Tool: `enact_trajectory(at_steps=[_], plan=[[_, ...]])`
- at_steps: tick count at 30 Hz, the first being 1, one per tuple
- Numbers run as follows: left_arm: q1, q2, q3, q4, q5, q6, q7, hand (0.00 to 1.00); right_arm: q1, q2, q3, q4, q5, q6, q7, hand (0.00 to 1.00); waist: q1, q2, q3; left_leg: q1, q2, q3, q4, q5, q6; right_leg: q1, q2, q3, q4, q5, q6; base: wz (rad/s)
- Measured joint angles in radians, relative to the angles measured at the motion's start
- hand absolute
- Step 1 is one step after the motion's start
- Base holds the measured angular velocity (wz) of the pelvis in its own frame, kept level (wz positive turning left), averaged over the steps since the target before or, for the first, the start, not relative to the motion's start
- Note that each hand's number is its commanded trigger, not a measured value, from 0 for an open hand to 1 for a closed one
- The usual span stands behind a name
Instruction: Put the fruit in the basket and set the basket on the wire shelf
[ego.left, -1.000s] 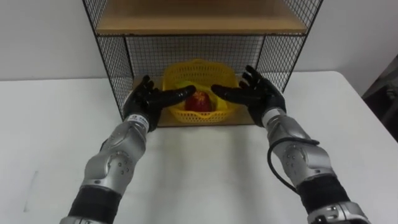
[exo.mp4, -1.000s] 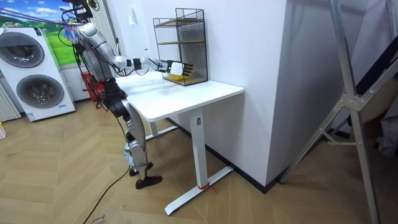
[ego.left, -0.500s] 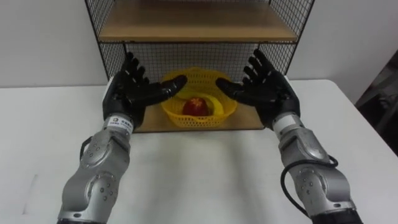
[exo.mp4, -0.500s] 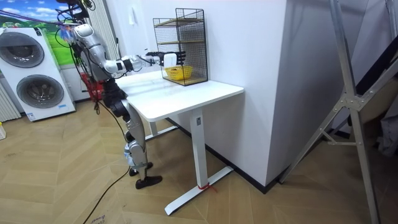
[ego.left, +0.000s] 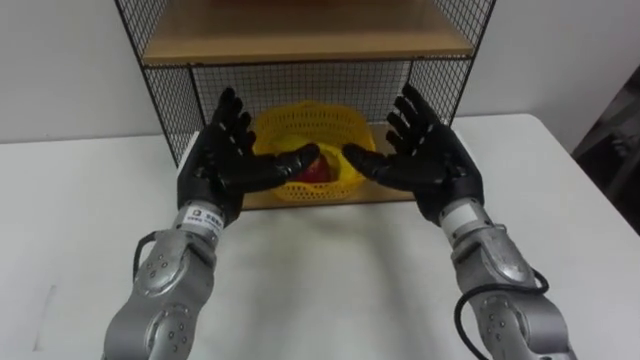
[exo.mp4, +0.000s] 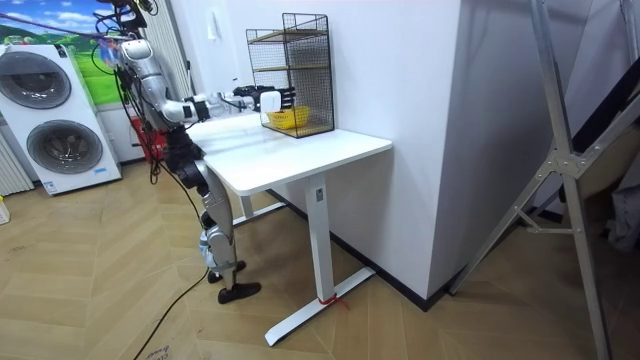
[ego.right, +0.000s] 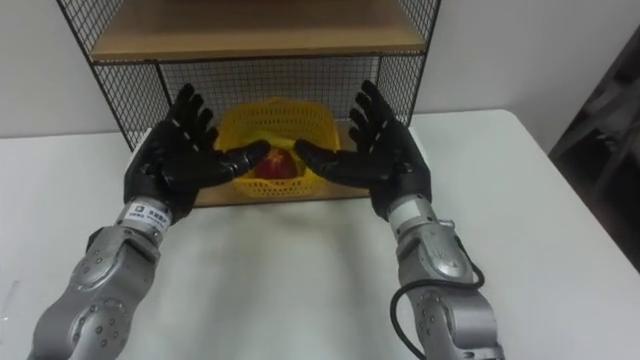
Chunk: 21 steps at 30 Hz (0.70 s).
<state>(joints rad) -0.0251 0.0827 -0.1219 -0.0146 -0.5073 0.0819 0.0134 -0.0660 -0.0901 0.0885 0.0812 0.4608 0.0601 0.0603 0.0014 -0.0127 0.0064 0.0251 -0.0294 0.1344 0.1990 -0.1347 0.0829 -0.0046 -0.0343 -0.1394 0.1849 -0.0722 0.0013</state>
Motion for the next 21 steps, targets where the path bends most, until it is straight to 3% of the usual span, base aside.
enact_trajectory(at_steps=[5,11,13,17,21], plan=[[0.080,0.005,-0.017,-0.005,0.067,-0.026,-0.061,0.00,0.070,0.005,0.008,-0.037,-0.046,-0.018,0.031,0.00,0.003,0.002,-0.0050,-0.014,0.000,0.000,0.002,0.000,0.000,-0.014,0.000,-0.001,0.001,0.000,0.000,0.00],[0.165,0.016,-0.016,-0.013,0.077,-0.085,-0.128,0.00,0.195,0.000,0.009,-0.104,-0.076,-0.040,0.079,0.00,0.006,0.003,-0.0057,-0.014,0.000,0.005,-0.001,0.002,-0.001,-0.016,0.000,0.001,0.003,0.002,0.003,-0.02],[0.220,0.021,-0.014,-0.026,0.112,-0.111,-0.150,0.00,0.245,-0.003,0.007,-0.130,-0.094,-0.063,0.105,0.00,0.003,0.001,-0.0076,-0.013,0.001,0.004,-0.001,0.001,-0.001,-0.015,0.001,0.002,0.002,-0.001,-0.001,0.00],[0.285,0.024,0.008,-0.067,0.124,-0.125,-0.159,0.00,0.315,-0.015,-0.003,-0.177,-0.094,-0.090,0.129,0.00,0.004,-0.003,-0.0092,-0.018,0.001,0.004,0.001,0.001,-0.001,-0.021,0.000,0.007,0.005,-0.001,-0.001,0.00],[0.322,0.028,0.047,-0.105,0.105,-0.169,-0.153,0.00,0.344,-0.025,-0.006,-0.222,-0.094,-0.103,0.131,0.00,0.007,-0.004,-0.0101,-0.020,0.002,0.006,-0.001,0.000,-0.002,-0.025,0.001,0.027,0.003,-0.002,-0.001,-0.01]])
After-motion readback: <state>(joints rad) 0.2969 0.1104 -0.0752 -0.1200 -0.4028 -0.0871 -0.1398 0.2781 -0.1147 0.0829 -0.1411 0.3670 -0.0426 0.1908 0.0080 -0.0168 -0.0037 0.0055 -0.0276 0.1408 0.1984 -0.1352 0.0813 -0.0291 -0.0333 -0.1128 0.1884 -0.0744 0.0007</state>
